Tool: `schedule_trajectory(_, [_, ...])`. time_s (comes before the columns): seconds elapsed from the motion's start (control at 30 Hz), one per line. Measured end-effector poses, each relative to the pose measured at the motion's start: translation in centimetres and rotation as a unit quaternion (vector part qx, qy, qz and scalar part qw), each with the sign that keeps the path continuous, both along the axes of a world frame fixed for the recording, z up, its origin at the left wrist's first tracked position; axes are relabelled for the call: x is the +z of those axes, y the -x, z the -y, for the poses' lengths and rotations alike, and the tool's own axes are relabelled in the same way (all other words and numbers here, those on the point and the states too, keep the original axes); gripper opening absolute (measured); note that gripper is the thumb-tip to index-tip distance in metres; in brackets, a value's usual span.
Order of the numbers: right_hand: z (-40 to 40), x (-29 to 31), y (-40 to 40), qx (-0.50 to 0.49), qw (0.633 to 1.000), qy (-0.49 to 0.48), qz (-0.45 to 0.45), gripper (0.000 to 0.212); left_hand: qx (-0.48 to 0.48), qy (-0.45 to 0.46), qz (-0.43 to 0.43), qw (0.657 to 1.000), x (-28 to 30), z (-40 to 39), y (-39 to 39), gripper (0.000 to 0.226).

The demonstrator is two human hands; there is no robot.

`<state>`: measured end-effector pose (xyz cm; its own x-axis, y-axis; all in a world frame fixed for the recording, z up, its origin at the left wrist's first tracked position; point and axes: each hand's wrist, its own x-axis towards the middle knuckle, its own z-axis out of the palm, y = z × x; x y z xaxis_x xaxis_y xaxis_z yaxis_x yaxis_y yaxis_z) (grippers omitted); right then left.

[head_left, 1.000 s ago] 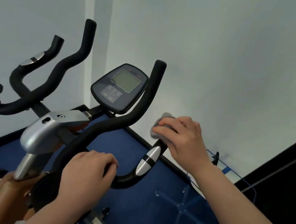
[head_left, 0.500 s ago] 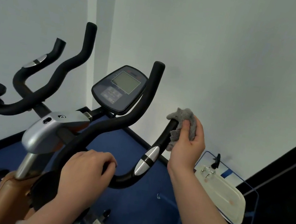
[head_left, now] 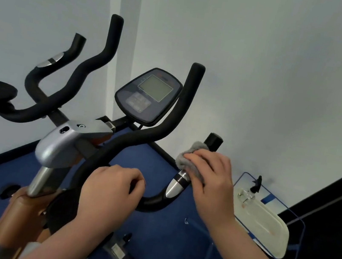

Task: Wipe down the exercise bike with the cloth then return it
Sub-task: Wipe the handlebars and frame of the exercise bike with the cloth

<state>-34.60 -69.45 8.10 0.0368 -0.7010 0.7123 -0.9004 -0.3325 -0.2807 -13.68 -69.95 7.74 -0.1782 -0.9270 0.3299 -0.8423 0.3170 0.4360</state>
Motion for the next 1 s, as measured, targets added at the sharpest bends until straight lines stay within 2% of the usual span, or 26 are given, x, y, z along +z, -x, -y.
schedule_trajectory(0.1, [-1.1,-0.1,-0.6,0.008,0.999,-0.035,0.019,0.023,-0.001,-0.017,-0.025,1.000,0.0,-0.3,0.0,0.014])
schedule_trajectory(0.23, [-3.0,-1.9,-4.5,0.062,0.995,-0.060,-0.044,0.016,-0.020,0.007,-0.118,0.993,0.0,-0.8,-0.8,0.012])
schedule_trajectory(0.33, [-3.7,-2.4,-6.9,0.067,0.992,-0.093,-0.047,0.017,0.034,0.056,-0.092,0.994,-0.2,-0.8,-3.4,0.016])
schedule_trajectory(0.47, [-4.4,-1.4,-5.4,0.150,0.976,-0.156,-0.041,0.030,0.103,0.008,-0.034,0.994,-0.6,-0.7,-5.7,0.029])
schedule_trajectory(0.57, [-4.0,-0.4,-4.7,0.183,0.963,-0.183,-0.080,0.027,0.139,-0.012,-0.087,0.986,-1.0,-0.7,-5.8,0.028])
schedule_trajectory(0.77, [-1.4,0.3,-8.6,0.188,0.952,-0.226,-0.082,0.021,0.163,-0.027,-0.196,0.967,-2.1,-0.5,-6.0,0.029])
schedule_trajectory(1.0, [2.5,0.8,-12.1,0.148,0.952,-0.268,-0.026,0.019,0.164,-0.029,-0.214,0.962,-2.3,-0.6,-6.2,0.027])
